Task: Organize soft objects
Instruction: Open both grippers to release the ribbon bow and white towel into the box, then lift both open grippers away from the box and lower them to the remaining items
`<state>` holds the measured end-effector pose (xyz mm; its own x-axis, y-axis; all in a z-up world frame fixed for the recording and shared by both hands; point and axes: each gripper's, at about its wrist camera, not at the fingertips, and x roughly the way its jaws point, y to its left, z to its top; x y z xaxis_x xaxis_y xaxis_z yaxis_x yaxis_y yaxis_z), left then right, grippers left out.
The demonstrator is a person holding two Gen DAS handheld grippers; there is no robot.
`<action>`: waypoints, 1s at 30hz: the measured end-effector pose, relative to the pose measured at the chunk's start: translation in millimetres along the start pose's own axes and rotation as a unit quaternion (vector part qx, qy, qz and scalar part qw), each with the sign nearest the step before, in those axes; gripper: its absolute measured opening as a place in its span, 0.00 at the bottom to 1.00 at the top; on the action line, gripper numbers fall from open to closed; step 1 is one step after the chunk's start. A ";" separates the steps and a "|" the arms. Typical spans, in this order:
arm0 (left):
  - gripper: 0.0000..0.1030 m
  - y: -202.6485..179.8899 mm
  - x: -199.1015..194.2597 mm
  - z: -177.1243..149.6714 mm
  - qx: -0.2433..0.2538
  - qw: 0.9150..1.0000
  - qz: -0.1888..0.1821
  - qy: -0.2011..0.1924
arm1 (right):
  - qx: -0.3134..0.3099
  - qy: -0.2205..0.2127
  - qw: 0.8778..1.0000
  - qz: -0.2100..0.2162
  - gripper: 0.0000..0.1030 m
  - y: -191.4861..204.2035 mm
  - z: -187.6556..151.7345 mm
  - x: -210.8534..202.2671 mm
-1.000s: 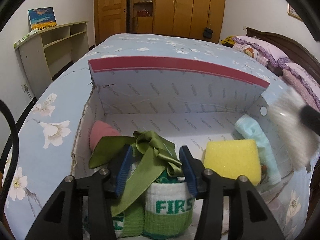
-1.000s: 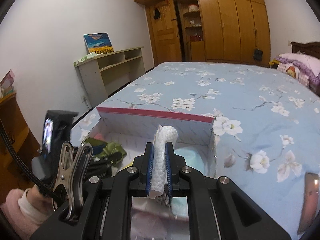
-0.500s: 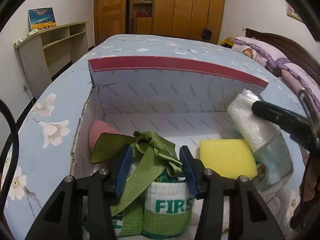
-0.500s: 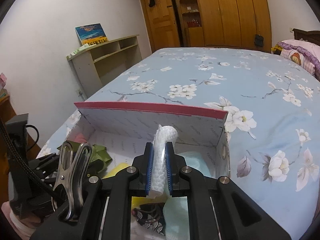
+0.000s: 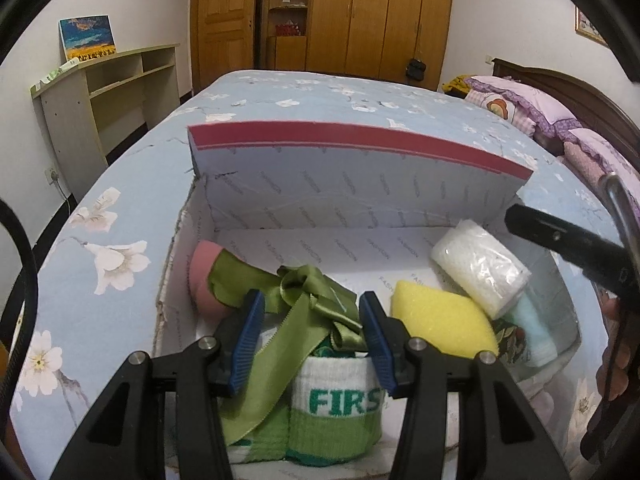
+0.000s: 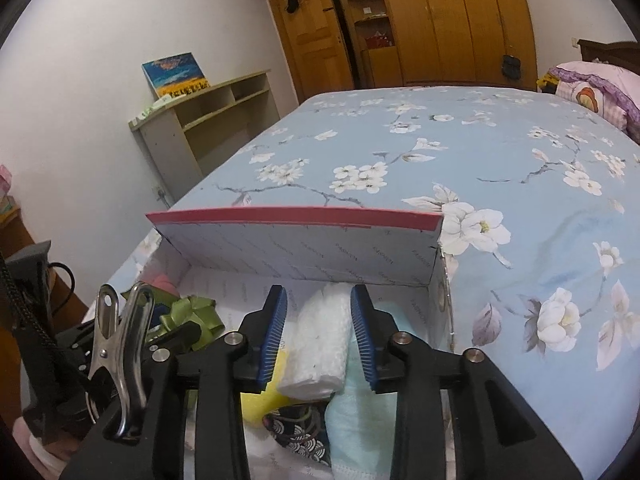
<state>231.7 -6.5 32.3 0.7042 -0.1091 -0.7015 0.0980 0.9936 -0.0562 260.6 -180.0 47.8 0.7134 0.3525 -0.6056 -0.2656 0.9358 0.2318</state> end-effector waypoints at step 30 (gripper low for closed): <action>0.57 -16.4 -108.9 -20.8 0.021 0.998 -0.032 -0.051 | -0.033 -0.030 0.999 0.000 0.41 36.3 -46.0 -100.4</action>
<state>138.8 -10.4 94.8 0.7632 -0.1777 -0.6213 0.1733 0.9825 -0.0681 149.5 -181.2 82.0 0.7503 0.3530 -0.5590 -0.3065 0.9349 0.1790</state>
